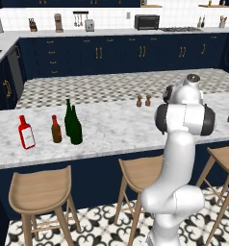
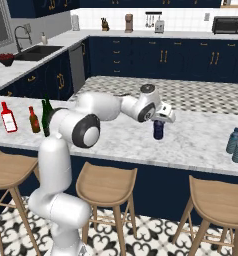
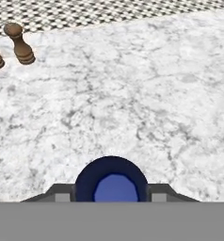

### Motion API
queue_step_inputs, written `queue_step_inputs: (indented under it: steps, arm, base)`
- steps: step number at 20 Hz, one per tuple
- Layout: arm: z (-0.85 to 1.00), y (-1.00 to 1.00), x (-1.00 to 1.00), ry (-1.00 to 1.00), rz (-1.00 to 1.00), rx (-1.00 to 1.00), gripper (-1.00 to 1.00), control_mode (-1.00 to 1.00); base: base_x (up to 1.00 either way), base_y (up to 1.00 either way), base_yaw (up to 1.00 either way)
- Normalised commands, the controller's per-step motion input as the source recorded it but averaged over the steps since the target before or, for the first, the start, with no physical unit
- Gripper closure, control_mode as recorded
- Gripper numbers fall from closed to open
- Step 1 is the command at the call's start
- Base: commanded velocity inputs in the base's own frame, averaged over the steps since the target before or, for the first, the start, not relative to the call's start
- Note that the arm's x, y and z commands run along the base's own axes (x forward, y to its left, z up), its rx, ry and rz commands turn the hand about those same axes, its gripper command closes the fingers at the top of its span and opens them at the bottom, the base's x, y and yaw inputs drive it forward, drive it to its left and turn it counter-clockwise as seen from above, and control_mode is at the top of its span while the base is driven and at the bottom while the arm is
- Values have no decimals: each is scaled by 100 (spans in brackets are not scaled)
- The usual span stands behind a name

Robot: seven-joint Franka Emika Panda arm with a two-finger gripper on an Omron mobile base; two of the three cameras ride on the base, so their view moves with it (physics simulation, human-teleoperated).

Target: Move the plastic bottles in the middle to the plastics group, and the glass bottles in the middle to the glass group.

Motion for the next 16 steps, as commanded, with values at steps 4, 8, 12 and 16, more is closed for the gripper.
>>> queue_step_inputs:
  steps: [4, 8, 12, 16]
  arm:
    - [26, -83, -19, 12, -22, 0, 100, -100]
    - [7, -70, -20, 13, -21, 0, 100, -100]
    - [-9, -74, -37, 4, -18, 2, 100, -100]
    - [-16, -41, -39, -5, -10, 3, 100, -100]
  base:
    - [0, 0, 0]
    - [0, 0, 0]
    - [0, 0, 0]
    - [0, 0, 0]
